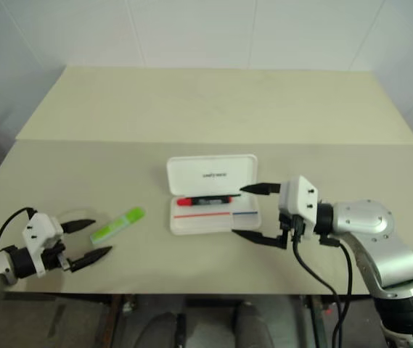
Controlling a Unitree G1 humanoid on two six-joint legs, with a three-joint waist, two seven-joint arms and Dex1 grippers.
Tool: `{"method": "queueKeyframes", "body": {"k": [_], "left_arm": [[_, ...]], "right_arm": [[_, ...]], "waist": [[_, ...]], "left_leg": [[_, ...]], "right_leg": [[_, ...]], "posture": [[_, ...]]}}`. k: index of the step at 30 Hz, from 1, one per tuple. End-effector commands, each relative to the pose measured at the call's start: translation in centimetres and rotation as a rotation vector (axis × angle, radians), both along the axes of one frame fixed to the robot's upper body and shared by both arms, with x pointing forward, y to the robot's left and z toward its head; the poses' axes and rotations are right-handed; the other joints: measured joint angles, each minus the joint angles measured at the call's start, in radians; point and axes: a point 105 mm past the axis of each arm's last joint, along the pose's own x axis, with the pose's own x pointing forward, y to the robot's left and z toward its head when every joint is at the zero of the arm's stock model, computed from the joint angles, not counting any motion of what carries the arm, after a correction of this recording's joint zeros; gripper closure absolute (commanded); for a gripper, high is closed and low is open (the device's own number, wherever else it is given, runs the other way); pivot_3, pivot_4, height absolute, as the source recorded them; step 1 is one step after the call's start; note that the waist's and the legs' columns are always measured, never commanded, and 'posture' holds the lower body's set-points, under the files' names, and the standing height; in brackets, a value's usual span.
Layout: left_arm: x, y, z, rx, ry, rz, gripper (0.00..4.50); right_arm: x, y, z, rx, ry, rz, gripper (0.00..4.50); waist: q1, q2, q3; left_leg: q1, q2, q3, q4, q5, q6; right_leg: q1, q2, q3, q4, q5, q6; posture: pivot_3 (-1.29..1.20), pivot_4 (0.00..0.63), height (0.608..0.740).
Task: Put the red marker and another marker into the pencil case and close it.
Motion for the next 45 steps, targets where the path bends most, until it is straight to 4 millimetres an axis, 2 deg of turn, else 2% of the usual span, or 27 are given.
{"method": "queueKeyframes", "body": {"k": [1,6,9,16,18,22,30,36,40,45], "left_arm": [[0.6,0.1,-0.2,0.004,-0.019,0.009,0.0],[1.2,-0.2,-1.1,-0.022,0.001,0.01,0.0],[1.4,-0.6,-1.5,-0.036,0.016,0.002,0.56],[1.7,-1.3,-1.5,-0.031,0.014,-0.015,2.96],[1.8,-1.6,-1.6,-0.028,0.019,-0.016,3.41],[1.7,-2.3,-1.8,-0.02,0.015,-0.031,3.4],[0.1,-5.8,0.2,-0.061,-0.042,-0.193,3.4],[0.8,-7.2,2.2,-0.054,-0.1,-0.274,3.4],[2.4,-9.4,4.3,-0.039,-0.162,-0.393,3.4],[3.2,-11.6,5.0,-0.012,-0.168,-0.51,3.4]], "right_arm": [[-1.0,0.4,0.7,0.01,-0.02,0.03,0.03],[-0.9,0.6,1.0,0.02,-0.024,0.024,0.03],[-0.8,0.7,1.1,0.022,-0.036,0.017,0.0],[-0.5,0.3,1.2,0.016,-0.04,-0.001,0.0],[-0.5,0.3,1.1,0.014,-0.041,-0.004,0.0],[-0.4,0.2,1.0,0.01,-0.042,-0.012,0.0],[-0.3,-0.5,0.5,-0.002,-0.043,-0.046,0.0],[-0.3,-0.8,0.1,-0.001,-0.038,-0.069,0.0],[-0.4,-1.0,-0.2,-0.001,-0.049,-0.095,0.0],[-0.8,-1.2,-0.2,0.004,-0.063,-0.132,0.0]], "waist": [[0.0,0.0,0.0],[-0.001,0.0,0.0],[0.002,0.0,0.0],[0.001,-0.001,0.0],[0.002,-0.001,0.0],[0.005,0.0,-0.001],[0.008,-0.001,-0.001],[0.007,-0.001,-0.001],[0.005,-0.001,-0.001],[-0.001,-0.001,-0.001]], "left_leg": [[0.0,0.0,0.0,0.0,0.0,0.0],[0.001,0.0,0.0,0.0,0.0,0.0],[0.001,0.0,0.0,0.0,0.0,0.0],[0.002,0.0,0.0,0.0,0.001,0.001],[0.002,0.0,0.0,0.0,0.001,0.002],[0.002,0.0,-0.001,0.0,0.001,0.002],[0.0,0.0,0.0,0.0,0.001,0.002],[0.0,0.0,0.0,0.0,0.0,0.001],[0.0,0.0,0.0,0.0,0.0,0.001],[0.0,-0.001,0.001,0.001,0.0,0.001]], "right_leg": [[0.0,0.0,0.0,0.0,0.0,0.0],[0.0,0.0,0.0,0.001,0.0,0.0],[0.0,-0.001,0.0,0.001,0.001,-0.001],[0.001,-0.001,0.0,0.001,0.003,-0.003],[0.001,-0.001,0.0,0.001,0.003,-0.003],[0.002,-0.002,0.0,0.001,0.003,-0.003],[0.001,-0.004,0.001,-0.003,0.003,-0.003],[0.001,0.0,-0.001,-0.003,0.003,-0.002],[0.001,0.001,-0.001,-0.002,0.003,-0.002],[0.001,0.001,0.001,-0.002,0.004,-0.001]], "posture": [[0.0,0.15,0.74],[0.0,0.15,0.74],[0.0,0.15,0.74],[0.0,0.15,0.74],[0.0,0.15,0.74],[0.0,0.15,0.74],[0.0,0.15,0.74],[0.0,0.15,0.74],[0.0,0.15,0.74],[0.0,0.15,0.74]]}}
